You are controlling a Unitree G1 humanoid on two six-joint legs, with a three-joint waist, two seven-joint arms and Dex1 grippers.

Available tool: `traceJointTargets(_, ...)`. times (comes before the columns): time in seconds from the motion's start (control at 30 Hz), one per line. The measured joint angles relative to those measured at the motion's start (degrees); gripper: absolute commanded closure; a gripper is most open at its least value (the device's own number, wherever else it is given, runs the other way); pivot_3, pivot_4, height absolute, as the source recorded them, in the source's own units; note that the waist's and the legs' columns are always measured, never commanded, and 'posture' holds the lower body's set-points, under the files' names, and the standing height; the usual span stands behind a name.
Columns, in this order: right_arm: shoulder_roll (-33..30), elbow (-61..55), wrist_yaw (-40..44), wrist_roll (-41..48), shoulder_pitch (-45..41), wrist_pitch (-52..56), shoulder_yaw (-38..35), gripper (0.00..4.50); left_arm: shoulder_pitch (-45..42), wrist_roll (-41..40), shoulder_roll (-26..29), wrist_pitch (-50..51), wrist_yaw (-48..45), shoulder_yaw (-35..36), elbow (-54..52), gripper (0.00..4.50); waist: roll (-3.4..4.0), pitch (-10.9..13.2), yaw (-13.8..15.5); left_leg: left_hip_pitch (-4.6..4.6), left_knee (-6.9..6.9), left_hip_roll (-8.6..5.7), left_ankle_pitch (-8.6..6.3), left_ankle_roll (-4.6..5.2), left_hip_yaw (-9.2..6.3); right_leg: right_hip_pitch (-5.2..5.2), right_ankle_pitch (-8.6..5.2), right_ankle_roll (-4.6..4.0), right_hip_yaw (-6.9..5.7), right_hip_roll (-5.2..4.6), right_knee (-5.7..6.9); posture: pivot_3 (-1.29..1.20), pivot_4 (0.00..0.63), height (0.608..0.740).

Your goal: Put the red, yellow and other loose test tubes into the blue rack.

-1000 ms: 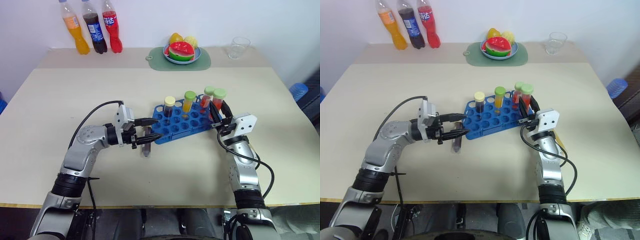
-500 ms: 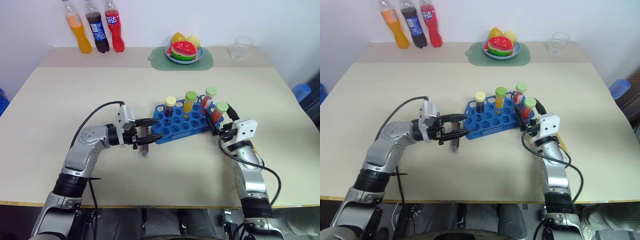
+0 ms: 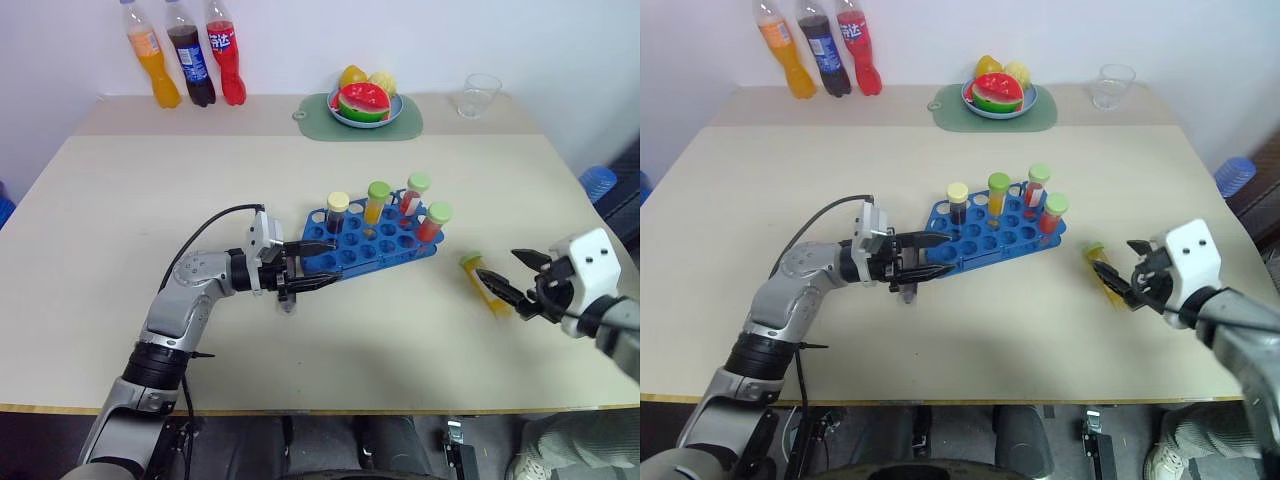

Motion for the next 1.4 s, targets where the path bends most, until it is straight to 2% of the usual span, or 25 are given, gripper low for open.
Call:
traceJointTargets(0.13,-3.7,10.6,2.7,1.5,-10.1,9.7,4.8,0.9,-0.1,0.3,-0.4,-0.4,-0.1,-0.2,0.0,1.76,-0.06,0.0,0.1,-0.1,-0.05,-0.01,-0.02,0.03,0.01,-0.03,0.0,0.01,0.0,0.0,-0.15,0.0,0.15,0.74)
traceJointTargets(0.27,-4.6,19.4,6.7,1.4,-16.8,14.1,11.8,0.9,1.1,0.3,-0.2,-0.4,0.1,0.0,-0.6,1.76,-0.06,0.0,0.1,-0.18,-0.06,-0.02,-0.05,0.08,0.04,-0.04,0.02,0.03,0.0,0.0,-0.3,0.0,0.15,0.74)
traceJointTargets(0.63,-3.8,35.8,14.9,-4.7,-32.7,15.5,29.2,0.9,5.0,-0.6,1.0,2.0,2.8,0.6,-5.6,1.76,-0.06,0.0,0.1,-0.2,-0.06,-0.02,-0.05,0.09,0.04,-0.06,0.02,0.05,0.0,0.0,-0.33,0.0,0.15,0.74)
traceJointTargets(0.73,-3.9,37.9,17.4,-8.3,-35.4,13.2,34.0,1.8,5.5,-0.6,1.4,2.5,3.4,0.7,-6.2,1.76,-0.15,0.0,-0.1,-0.18,-0.03,-0.02,-0.05,0.09,0.06,-0.02,0.03,0.05,0.0,0.0,-0.34,0.0,0.15,0.74)
traceJointTargets(0.83,-4.6,37.9,19.6,-11.7,-35.5,10.6,37.0,3.28,6.1,-0.7,1.5,2.9,3.7,0.6,-7.1,1.76,-0.27,-0.1,-0.1,-0.16,-0.04,-0.02,-0.05,0.09,0.04,0.0,0.03,0.05,-0.01,0.0,-0.33,0.0,0.15,0.74)
traceJointTargets(0.87,-4.7,37.7,20.3,-12.5,-35.4,9.9,37.5,3.65,6.1,-0.7,1.5,3.1,3.8,0.7,-7.2,1.76,-0.31,-0.1,-0.1,-0.15,-0.04,-0.02,-0.05,0.09,0.03,0.01,0.03,0.05,-0.01,0.01,-0.34,0.0,0.15,0.74)
traceJointTargets(0.9,-4.7,37.3,20.8,-13.2,-35.1,9.1,37.7,3.69,6.1,-0.7,1.6,3.3,3.9,0.6,-7.3,1.76,-0.4,-0.1,-0.1,-0.14,-0.04,-0.01,-0.05,0.09,0.03,0.03,0.03,0.05,-0.01,0.01,-0.34,0.0,0.15,0.74)
traceJointTargets(1.03,-6.5,32.4,21.8,-15.0,-29.5,3.6,36.0,3.69,6.1,-0.8,1.6,3.5,4.1,0.7,-7.4,1.76,-0.56,-0.2,0.4,-0.13,-0.03,-0.02,-0.05,0.08,0.02,0.11,0.03,0.05,-0.03,0.01,-0.43,0.0,0.15,0.74)
traceJointTargets(1.13,-6.2,26.0,21.8,-14.8,-18.2,-4.8,27.2,3.69,5.9,-1.2,1.4,3.5,4.2,0.7,-7.3,1.76,-0.61,-0.2,1.5,-0.16,-0.03,-0.03,-0.06,0.08,0.03,0.16,0.03,0.06,-0.04,0.01,-0.52,0.0,0.15,0.74)
traceJointTargets(1.27,1.7,14.6,24.6,-10.6,-3.0,-18.4,12.0,3.69,5.1,-1.2,1.6,3.1,4.0,0.9,-6.0,1.76,-0.61,-0.2,1.2,-0.12,-0.06,0.0,-0.06,0.08,0.03,0.14,0.15,0.29,-0.04,0.04,-0.48,0.0,0.15,0.74)
traceJointTargets(1.4,8.8,2.2,25.0,-7.5,3.2,-26.3,8.2,3.69,4.0,-1.0,1.7,2.4,3.0,0.8,-4.3,1.76,-0.46,-0.1,0.8,-0.04,-0.06,0.02,-0.05,0.08,-0.02,0.12,0.08,0.16,-0.03,0.09,-0.36,0.0,0.15,0.74)
